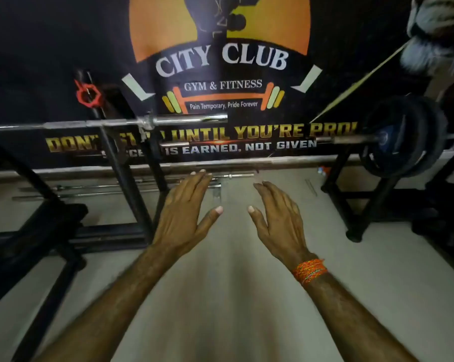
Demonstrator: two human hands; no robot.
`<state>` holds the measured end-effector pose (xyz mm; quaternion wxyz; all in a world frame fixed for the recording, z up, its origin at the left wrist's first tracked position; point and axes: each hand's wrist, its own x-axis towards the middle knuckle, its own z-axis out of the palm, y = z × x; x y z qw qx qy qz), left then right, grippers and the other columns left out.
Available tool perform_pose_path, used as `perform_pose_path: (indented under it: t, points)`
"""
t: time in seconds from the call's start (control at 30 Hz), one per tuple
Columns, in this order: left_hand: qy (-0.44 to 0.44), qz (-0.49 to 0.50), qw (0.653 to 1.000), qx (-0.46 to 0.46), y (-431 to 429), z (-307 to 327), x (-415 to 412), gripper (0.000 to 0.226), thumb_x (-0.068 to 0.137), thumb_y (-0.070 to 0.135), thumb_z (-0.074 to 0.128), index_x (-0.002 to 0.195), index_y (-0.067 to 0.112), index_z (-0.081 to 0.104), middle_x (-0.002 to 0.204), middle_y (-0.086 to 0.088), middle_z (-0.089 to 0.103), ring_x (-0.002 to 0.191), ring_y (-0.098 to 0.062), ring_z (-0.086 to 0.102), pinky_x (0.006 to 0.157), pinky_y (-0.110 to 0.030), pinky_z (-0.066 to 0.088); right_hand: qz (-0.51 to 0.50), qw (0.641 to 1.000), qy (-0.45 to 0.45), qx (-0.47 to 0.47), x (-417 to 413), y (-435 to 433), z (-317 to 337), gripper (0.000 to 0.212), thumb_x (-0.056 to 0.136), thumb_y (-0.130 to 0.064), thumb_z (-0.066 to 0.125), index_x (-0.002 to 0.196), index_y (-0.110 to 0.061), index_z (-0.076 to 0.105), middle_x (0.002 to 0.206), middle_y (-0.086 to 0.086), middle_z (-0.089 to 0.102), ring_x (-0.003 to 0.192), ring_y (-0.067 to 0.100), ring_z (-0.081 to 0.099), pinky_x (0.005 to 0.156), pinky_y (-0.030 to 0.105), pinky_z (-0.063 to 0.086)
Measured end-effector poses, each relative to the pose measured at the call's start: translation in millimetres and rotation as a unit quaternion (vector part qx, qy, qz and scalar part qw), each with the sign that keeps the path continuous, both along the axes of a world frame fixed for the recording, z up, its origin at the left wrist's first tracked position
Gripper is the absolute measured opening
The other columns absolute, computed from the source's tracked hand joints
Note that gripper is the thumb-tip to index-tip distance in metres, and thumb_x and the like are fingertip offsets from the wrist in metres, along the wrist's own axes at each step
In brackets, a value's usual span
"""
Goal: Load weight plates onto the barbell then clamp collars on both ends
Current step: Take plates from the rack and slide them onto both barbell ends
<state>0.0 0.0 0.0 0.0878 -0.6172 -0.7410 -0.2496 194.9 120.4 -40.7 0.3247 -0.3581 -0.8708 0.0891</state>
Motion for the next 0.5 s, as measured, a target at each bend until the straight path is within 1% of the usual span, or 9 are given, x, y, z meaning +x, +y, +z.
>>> perform_pose_path:
  t: [0.07, 0.13, 0.23, 0.37, 0.43, 0.5]
  points:
    - [-0.03, 0.009, 0.999, -0.015, 33.2, -6.2, -0.4, 0.085, 0.092, 0.075, 0.024, 0.157, 0.019, 0.031, 0.162, -0.006, 0.035, 0.151, -0.025, 0.03, 0.121, -0.056, 0.028, -0.008, 0.999, -0.005, -0.032, -0.1, 31.2, -4.6, 0.058, 0.101, -0.056, 0.033, 0.151, -0.026, 0.04, 0.155, 0.004, 0.045, 0.141, 0.024, 0.043, 0.113, 0.047, 0.037]
    - [-0.033, 0.012, 0.999, -0.024, 71.1, -19.9, -3.4, 0.088, 0.092, 0.077, 0.019, 0.156, 0.019, 0.033, 0.162, -0.007, 0.036, 0.15, -0.026, 0.032, 0.122, -0.054, 0.026, -0.02, 0.999, -0.022, -0.04, -1.8, 67.8, -17.7, 0.057, 0.101, -0.056, 0.032, 0.15, -0.027, 0.04, 0.155, 0.004, 0.045, 0.141, 0.024, 0.043, 0.113, 0.047, 0.038]
    - [-0.048, 0.012, 0.998, -0.04, 141.0, -52.2, -18.2, 0.09, 0.09, 0.08, 0.014, 0.157, 0.021, 0.03, 0.163, -0.005, 0.033, 0.152, -0.025, 0.029, 0.122, -0.053, 0.026, -0.031, 0.997, -0.052, -0.052, -11.9, 132.9, -39.6, 0.057, 0.102, -0.056, 0.031, 0.15, -0.028, 0.04, 0.156, 0.003, 0.043, 0.142, 0.024, 0.042, 0.113, 0.047, 0.037]
    - [-0.059, -0.003, 0.997, -0.055, 230.8, -98.4, -48.3, 0.081, 0.094, 0.076, 0.021, 0.157, 0.025, 0.028, 0.164, -0.003, 0.031, 0.152, -0.023, 0.027, 0.121, -0.055, 0.029, -0.051, 0.993, -0.081, -0.066, -33.7, 213.1, -67.3, 0.06, 0.102, -0.059, 0.027, 0.151, -0.027, 0.041, 0.156, 0.004, 0.043, 0.14, 0.025, 0.045, 0.111, 0.048, 0.038]
    - [-0.068, -0.013, 0.995, -0.065, 279.4, -114.4, -64.2, 0.076, 0.097, 0.07, 0.029, 0.156, 0.022, 0.031, 0.162, -0.004, 0.035, 0.15, -0.023, 0.031, 0.119, -0.054, 0.033, -0.062, 0.991, -0.091, -0.081, -49.6, 254.8, -73.7, 0.065, 0.101, -0.061, 0.022, 0.151, -0.026, 0.041, 0.156, 0.004, 0.044, 0.14, 0.025, 0.045, 0.111, 0.048, 0.04]
    - [-0.086, -0.021, 0.994, -0.067, 323.8, -125.1, -76.0, 0.073, 0.099, 0.067, 0.034, 0.154, 0.019, 0.035, 0.16, -0.006, 0.039, 0.149, -0.025, 0.035, 0.116, -0.054, 0.036, -0.068, 0.988, -0.104, -0.095, -64.2, 294.1, -76.6, 0.066, 0.1, -0.061, 0.021, 0.15, -0.026, 0.042, 0.155, 0.004, 0.045, 0.139, 0.025, 0.047, 0.11, 0.048, 0.042]
